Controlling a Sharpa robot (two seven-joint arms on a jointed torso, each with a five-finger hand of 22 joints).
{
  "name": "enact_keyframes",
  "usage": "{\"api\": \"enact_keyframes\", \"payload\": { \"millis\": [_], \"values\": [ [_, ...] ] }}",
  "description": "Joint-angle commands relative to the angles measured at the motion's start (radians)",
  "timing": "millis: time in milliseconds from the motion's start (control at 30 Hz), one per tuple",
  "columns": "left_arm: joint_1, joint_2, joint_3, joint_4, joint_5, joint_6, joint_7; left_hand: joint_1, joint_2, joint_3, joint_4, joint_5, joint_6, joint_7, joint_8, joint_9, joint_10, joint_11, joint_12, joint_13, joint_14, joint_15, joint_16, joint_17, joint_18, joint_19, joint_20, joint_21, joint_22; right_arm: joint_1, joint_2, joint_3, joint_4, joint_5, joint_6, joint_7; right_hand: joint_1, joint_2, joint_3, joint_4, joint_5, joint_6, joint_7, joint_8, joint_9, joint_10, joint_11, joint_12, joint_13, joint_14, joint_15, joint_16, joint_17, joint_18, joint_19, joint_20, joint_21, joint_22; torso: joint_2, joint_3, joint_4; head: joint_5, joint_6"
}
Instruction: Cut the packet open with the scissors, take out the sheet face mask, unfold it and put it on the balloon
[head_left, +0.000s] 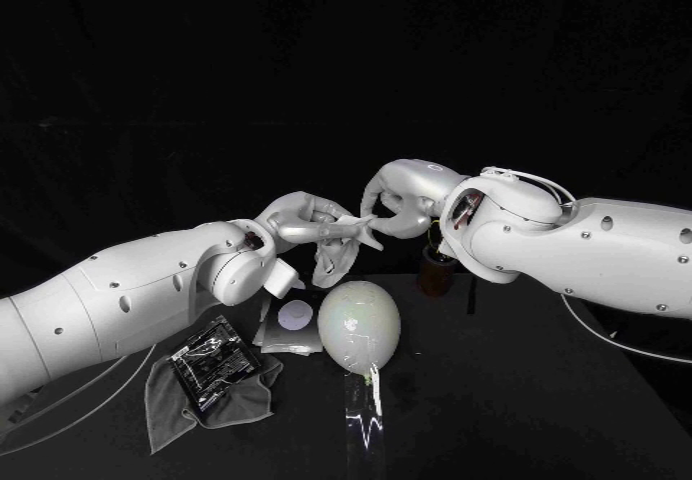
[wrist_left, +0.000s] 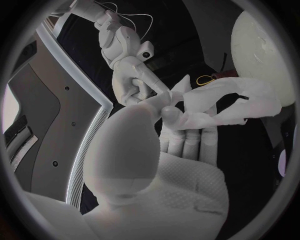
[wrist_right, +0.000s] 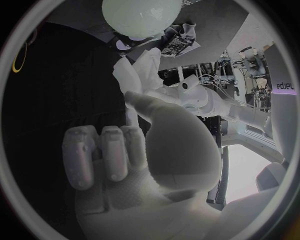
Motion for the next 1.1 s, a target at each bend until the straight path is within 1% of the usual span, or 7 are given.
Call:
{"api": "enact_keyframes", "payload": {
  "millis": [33,100,167,333,800,967,1100],
  "values": [
    [0.002,0.004,0.002,0.000,-0.014,-0.032,0.024,-0.007,0.045,0.001,-0.017,-0.001,0.046,-0.004,-0.005,-0.011,0.027,-0.004,0.059,0.062,0.008,-0.011,0.022,0.014,0.003,-0.019,-0.020,0.079,0.059,0.000,0.002,0.000,-0.001,0.006,0.033,0.015,-0.002,-0.008,-0.001,-0.002,0.006,0.001,0.006,0.004,0.001,0.104,-0.003,0.003,0.263,0.106,-0.006,0.004,0.263,-0.006,0.107,-0.008,0.003,0.263,0.000,0.0001,0.0003,-0.001,0.001],
    [0.002,0.004,0.002,0.000,-0.010,-0.034,0.034,-0.004,0.055,0.010,-0.043,-0.004,0.053,-0.009,-0.015,-0.018,0.027,-0.007,0.079,0.076,0.005,-0.014,0.033,0.021,-0.002,-0.065,-0.031,0.143,0.112,0.000,0.003,0.000,-0.005,0.010,0.034,0.016,-0.002,-0.008,-0.002,-0.002,0.007,0.001,0.006,0.004,0.001,0.104,-0.003,0.003,0.263,0.106,-0.006,0.004,0.263,-0.006,0.107,-0.008,0.003,0.263,0.001,-0.0002,0.0005,0.000,0.001],
    [0.002,0.003,0.002,0.000,-0.004,-0.031,0.040,-0.033,0.085,0.024,-0.027,0.002,0.035,-0.008,-0.021,-0.018,0.039,-0.007,0.100,0.099,0.009,-0.013,0.041,0.025,-0.007,-0.086,-0.029,0.175,0.137,0.000,0.003,-0.001,-0.009,0.016,0.033,0.018,-0.005,-0.011,-0.005,-0.001,0.008,-0.004,0.008,0.003,0.000,0.104,-0.001,0.003,0.263,0.106,-0.005,0.004,0.263,-0.006,0.107,-0.008,0.003,0.263,0.001,0.0000,0.0007,-0.001,0.001],
    [0.002,0.002,0.002,0.003,0.003,-0.009,0.046,-0.085,0.122,0.054,0.012,0.002,0.007,-0.011,-0.023,-0.015,0.040,-0.008,0.113,0.102,0.009,-0.012,0.053,0.031,-0.011,-0.119,-0.022,0.198,0.158,0.000,0.005,-0.004,-0.019,0.036,0.024,0.028,-0.010,-0.012,-0.014,0.004,0.001,-0.020,0.011,-0.004,-0.004,0.102,0.001,-0.003,0.260,0.106,-0.003,0.004,0.263,-0.006,0.107,-0.006,0.003,0.263,0.000,0.0002,0.0011,0.000,0.002],
    [0.002,-0.009,0.002,0.015,0.008,0.048,0.057,-0.178,0.147,0.095,0.107,0.002,-0.012,-0.007,-0.026,-0.007,0.064,-0.004,0.164,0.143,0.012,-0.010,0.088,0.049,0.002,-0.142,-0.005,0.218,0.173,-0.012,-0.010,-0.012,-0.053,0.182,-0.009,0.100,-0.011,-0.029,-0.005,0.019,-0.013,-0.108,0.046,-0.077,-0.052,0.040,0.031,-0.136,0.199,0.104,0.021,-0.002,0.255,0.016,0.054,0.010,-0.082,0.233,0.001,0.0003,0.0006,0.001,-0.001],
    [0.002,-0.012,0.002,0.019,0.010,0.057,0.058,-0.207,0.155,0.094,0.150,0.002,-0.012,-0.005,-0.029,-0.006,0.075,-0.002,0.185,0.164,0.017,-0.010,0.100,0.054,0.007,-0.140,0.000,0.219,0.173,-0.025,-0.024,-0.013,-0.071,0.280,-0.022,0.138,0.009,-0.043,0.015,0.005,-0.003,-0.153,0.043,-0.121,-0.077,0.009,0.029,-0.187,0.176,0.094,0.021,-0.020,0.228,0.027,0.026,0.017,-0.126,0.218,0.000,0.0003,-0.0001,0.002,-0.001],
    [0.002,-0.014,0.002,0.023,0.016,0.057,0.064,-0.206,0.156,0.096,0.152,0.002,-0.012,-0.006,-0.030,-0.006,0.082,-0.002,0.194,0.178,0.019,-0.010,0.102,0.055,0.008,-0.139,0.001,0.220,0.173,-0.038,-0.037,-0.014,-0.084,0.364,-0.025,0.173,0.016,-0.048,0.022,-0.003,0.001,-0.163,0.041,-0.134,-0.084,0.002,0.025,-0.194,0.172,0.092,0.017,-0.023,0.225,0.029,0.021,0.016,-0.134,0.215,0.000,0.0003,-0.0001,0.000,0.000]
  ]
}}
